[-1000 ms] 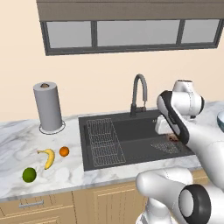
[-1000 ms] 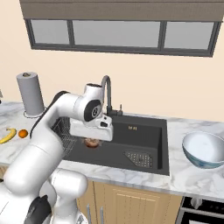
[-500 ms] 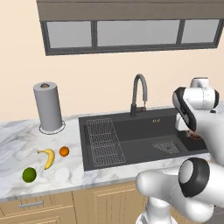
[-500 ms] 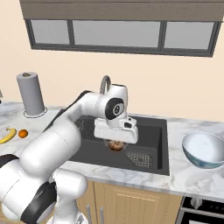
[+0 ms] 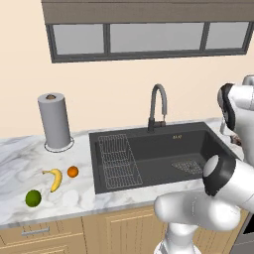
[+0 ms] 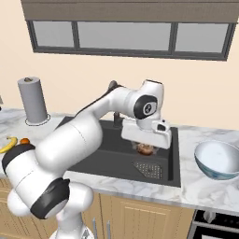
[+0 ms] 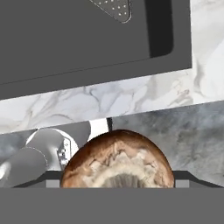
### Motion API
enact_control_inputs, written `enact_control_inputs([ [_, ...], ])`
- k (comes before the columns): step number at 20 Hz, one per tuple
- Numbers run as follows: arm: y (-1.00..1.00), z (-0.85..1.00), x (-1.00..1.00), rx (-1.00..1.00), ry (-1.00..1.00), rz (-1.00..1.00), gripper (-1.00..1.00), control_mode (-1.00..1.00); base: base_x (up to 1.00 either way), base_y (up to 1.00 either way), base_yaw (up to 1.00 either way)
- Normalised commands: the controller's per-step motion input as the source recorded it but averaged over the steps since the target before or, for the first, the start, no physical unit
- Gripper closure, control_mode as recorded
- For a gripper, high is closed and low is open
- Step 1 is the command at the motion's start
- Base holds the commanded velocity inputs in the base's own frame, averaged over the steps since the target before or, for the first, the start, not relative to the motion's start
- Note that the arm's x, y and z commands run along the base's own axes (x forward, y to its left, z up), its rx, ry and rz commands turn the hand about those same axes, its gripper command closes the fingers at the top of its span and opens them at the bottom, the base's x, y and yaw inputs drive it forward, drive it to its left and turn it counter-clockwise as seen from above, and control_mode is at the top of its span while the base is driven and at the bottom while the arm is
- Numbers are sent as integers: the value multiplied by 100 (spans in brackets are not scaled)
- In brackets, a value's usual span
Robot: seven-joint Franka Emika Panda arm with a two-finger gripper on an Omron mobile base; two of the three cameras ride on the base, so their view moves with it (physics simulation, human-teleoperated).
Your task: There is a mixed pile of frozen fruits and vegetables on the counter. Locate all the frozen vegetables and place the items in a bowl on the counter. Take all the frozen fruits and defrost them in a running sink.
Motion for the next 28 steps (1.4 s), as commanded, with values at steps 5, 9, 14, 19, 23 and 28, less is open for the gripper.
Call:
enact_control_inputs([
  [5, -17, 58, -12, 0, -21, -9, 100, -100, 0, 0, 0],
  [9, -42, 28, 0, -16, -8, -7, 100, -100, 0, 0, 0],
  [14, -64, 22, 0, -25, -2, -7, 100, -100, 0, 0, 0],
  [19, -70, -3, 0, -14, -3, -7, 100, -100, 0, 0, 0],
  [23, -71, -6, 15, 0, 0, -3, 100, -100, 0, 0, 0],
  [28, -58, -8, 25, 3, 0, -1, 100, -100, 0, 0, 0],
])
